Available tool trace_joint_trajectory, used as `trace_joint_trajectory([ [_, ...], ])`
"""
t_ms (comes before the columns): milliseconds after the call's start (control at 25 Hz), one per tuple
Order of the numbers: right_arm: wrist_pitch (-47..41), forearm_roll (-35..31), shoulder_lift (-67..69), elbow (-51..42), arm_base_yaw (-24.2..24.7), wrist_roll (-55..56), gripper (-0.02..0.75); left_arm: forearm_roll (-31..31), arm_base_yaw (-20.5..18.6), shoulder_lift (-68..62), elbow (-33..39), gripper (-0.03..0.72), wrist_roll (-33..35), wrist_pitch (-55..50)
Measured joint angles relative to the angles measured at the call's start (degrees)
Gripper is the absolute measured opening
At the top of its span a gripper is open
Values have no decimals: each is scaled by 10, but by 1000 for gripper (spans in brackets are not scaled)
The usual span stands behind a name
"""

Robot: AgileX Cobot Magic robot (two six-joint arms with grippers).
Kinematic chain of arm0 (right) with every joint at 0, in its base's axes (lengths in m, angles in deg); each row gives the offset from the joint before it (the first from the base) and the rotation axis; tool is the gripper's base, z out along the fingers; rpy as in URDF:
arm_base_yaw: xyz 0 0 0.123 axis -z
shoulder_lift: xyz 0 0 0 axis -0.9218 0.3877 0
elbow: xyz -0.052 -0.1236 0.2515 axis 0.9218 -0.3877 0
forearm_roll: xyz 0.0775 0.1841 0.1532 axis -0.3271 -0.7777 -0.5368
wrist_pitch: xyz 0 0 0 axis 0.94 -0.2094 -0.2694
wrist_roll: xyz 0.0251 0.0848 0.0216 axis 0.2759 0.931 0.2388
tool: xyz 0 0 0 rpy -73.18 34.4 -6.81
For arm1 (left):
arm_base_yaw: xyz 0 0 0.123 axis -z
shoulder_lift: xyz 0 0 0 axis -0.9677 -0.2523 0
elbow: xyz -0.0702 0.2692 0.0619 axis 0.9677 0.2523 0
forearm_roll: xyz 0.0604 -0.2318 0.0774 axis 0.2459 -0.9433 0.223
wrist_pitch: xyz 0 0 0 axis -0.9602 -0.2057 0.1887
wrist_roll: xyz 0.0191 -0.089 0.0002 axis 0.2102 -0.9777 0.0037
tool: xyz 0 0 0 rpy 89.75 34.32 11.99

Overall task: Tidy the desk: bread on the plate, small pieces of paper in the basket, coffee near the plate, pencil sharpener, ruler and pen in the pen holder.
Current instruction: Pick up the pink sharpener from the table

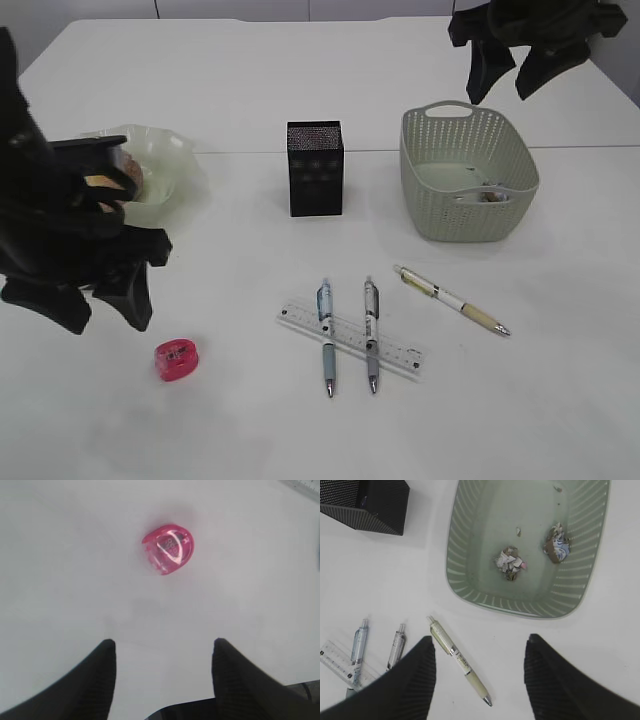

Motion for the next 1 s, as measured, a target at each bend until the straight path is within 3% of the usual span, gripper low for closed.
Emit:
trace_joint_trajectory([
  [240,0,-28,0,0,0,0,417,16,13,-93,-73,445,-60,-15],
  [760,0,-49,0,0,0,0,417,-12,15,-147,-78,446,-136,31],
  [1000,0,-50,0,0,0,0,417,-11,15,-178,-80,496,-144,33],
])
